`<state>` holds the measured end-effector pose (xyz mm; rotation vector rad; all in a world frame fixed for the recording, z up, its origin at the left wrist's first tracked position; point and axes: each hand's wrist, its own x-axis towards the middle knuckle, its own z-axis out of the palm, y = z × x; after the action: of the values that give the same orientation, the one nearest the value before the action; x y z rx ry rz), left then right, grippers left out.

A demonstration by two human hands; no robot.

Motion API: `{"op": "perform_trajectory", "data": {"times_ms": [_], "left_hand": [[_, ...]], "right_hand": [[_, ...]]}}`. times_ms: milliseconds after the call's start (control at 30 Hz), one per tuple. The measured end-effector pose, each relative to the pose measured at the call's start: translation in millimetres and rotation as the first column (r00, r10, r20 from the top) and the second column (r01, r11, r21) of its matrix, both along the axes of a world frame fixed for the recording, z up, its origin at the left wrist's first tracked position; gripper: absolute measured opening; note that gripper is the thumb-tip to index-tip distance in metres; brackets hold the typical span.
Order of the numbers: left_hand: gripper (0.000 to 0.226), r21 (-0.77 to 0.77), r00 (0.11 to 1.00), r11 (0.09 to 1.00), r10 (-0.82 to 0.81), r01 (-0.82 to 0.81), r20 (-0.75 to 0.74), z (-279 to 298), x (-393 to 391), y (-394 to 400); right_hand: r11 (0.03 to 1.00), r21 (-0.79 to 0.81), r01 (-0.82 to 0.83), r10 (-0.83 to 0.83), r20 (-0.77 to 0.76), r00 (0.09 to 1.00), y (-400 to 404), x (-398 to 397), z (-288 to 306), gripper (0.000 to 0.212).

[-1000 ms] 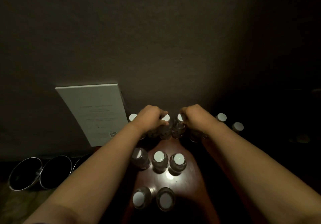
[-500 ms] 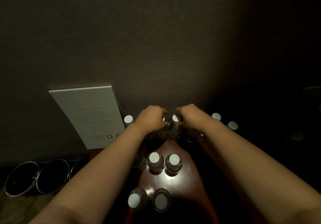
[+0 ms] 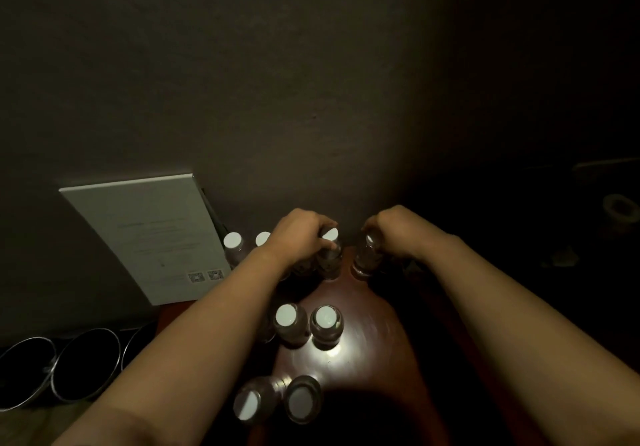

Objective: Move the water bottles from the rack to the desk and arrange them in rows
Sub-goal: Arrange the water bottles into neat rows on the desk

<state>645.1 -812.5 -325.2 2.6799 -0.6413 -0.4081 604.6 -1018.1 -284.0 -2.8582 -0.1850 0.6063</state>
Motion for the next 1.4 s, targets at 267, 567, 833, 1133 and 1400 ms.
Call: {"op": "perform_trajectory", "data": {"times_ms": [267, 567, 833, 1133, 1400], "left_hand": [[0.042, -0.017, 0.999, 0.999, 0.035, -0.034, 0.033, -1.5, -3.0, 0.6], [0.043, -0.017, 1.0, 1.0, 0.019, -0.018, 0.017, -1.9, -3.0, 0.7], [0.052, -0.027, 1.0, 1.0, -0.012, 0.012, -0.007, -7.5, 1.3, 5.4], [0.051, -0.034, 1.0, 0.999, 0.002, -0.002, 0.028, -12.2, 0.6, 5.6], [0.049, -0.038, 1.0, 0.999, -0.001, 0.002, 0.03, -13.0, 0.6, 6.1]], "right_hand": [[1.0, -0.003, 0.015, -0.015, 0.038, 0.999, 11.3, 6.1, -7.9, 0.023], [0.999, -0.037, -0.005, 0.004, -0.048, 0.999, 18.7, 10.3, -3.0, 0.039], [1.0, 0.011, -0.012, 0.012, 0.003, 1.0, 13.8, 2.8, -3.5, 0.03], [0.991, -0.108, 0.083, -0.082, 0.008, 0.997, 22.1, 4.2, -9.0, 0.051], [1.0, -0.024, -0.002, 0.002, -0.012, 1.0, 18.4, 0.6, -7.0, 0.061]]}}
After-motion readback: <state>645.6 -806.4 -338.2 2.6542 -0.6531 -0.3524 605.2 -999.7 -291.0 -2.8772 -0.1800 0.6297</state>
